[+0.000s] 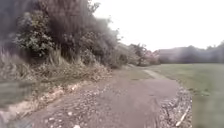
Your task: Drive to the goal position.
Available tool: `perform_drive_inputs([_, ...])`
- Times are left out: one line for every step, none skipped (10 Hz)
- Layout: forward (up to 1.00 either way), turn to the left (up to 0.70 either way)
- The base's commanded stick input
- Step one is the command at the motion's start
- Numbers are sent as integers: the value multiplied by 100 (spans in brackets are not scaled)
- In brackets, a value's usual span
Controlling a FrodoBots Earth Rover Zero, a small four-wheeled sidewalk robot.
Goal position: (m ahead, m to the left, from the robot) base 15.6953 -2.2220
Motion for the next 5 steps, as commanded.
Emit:
perform_drive_inputs([100, -40])
perform_drive_inputs([100, -40])
perform_drive_inputs([100, -40])
perform_drive_inputs([100, -40])
perform_drive_inputs([100, -40])
